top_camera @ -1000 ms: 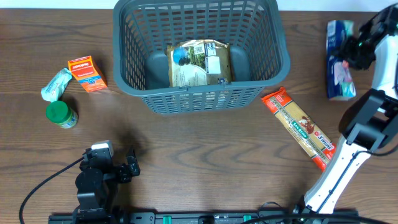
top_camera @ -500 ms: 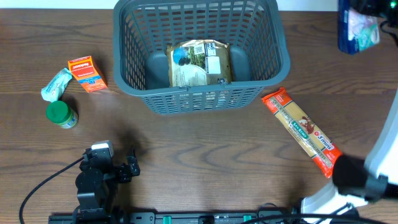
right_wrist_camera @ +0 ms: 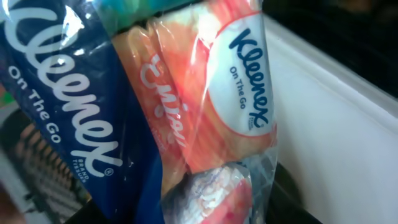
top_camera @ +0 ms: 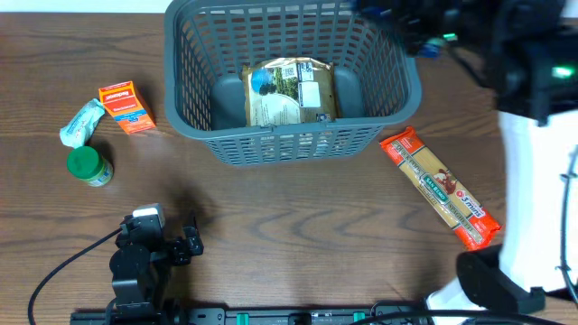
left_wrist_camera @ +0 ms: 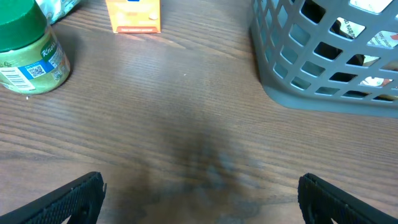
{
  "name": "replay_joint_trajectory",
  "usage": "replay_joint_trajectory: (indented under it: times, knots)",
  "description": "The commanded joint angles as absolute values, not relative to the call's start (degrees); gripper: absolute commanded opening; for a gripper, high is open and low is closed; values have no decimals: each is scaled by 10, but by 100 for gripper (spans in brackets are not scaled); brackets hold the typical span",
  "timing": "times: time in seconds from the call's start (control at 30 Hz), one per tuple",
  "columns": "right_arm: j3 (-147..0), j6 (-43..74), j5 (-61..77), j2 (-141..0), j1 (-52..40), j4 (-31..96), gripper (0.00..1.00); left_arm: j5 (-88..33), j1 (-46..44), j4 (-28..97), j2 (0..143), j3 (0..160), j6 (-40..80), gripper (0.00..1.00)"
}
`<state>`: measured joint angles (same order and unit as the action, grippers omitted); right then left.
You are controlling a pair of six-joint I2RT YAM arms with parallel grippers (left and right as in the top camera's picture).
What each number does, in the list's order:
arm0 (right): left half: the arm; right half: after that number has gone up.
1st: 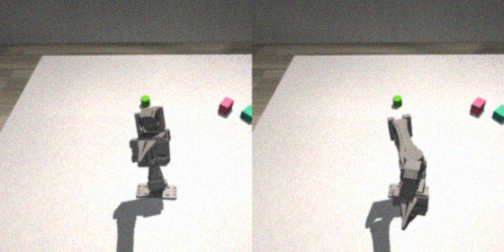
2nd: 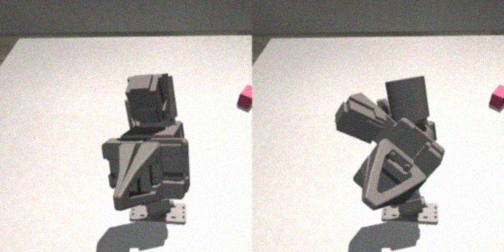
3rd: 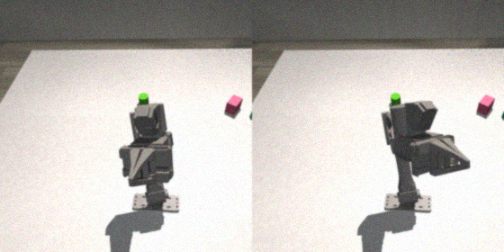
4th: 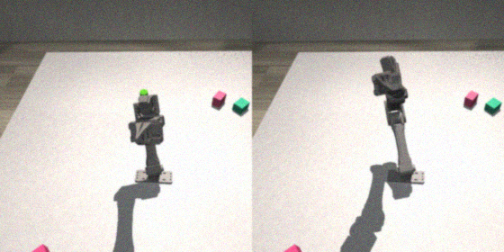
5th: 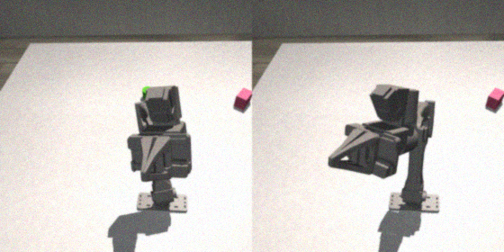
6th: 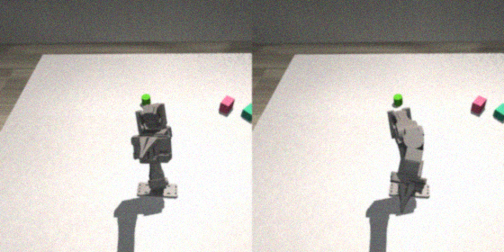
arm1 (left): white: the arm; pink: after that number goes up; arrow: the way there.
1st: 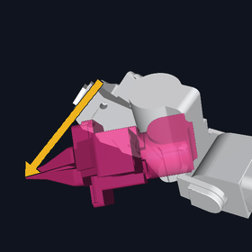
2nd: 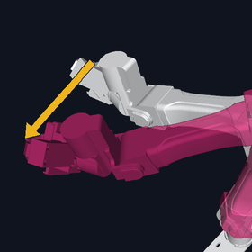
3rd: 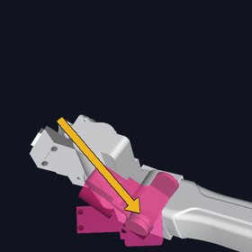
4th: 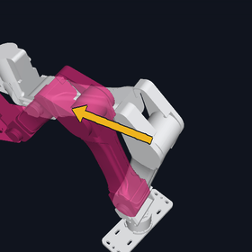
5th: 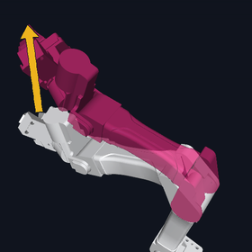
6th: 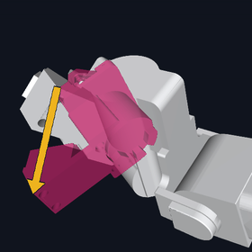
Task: Pack container
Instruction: 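Carry the Kleenex pack into the basket and release it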
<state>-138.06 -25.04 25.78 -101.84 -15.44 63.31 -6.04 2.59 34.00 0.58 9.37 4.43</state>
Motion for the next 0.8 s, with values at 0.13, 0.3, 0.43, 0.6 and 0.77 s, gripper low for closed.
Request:
replay_joint_trajectory:
  times: [0.13, 0.3, 0.43, 0.6, 0.77]
  knots:
    - [-1386, -317, 271, -1086, -233, 592, 35, -64, 30, 338, 2, 88, 37, 98]
    - [-1386, -319, 269, -1135, -258, 571, 38, -64, 30, 338, 2, 88, 37, 98]
    - [-1386, -320, 253, -1160, -261, 584, 40, -64, 30, 338, 2, 88, 37, 98]
    - [-1386, -326, 244, -1164, -262, 602, 67, -64, 30, 338, 2, 88, 37, 99]
    - [-1387, -257, 100, -1130, -258, 616, 99, -64, 30, 338, 2, 88, 37, 99]
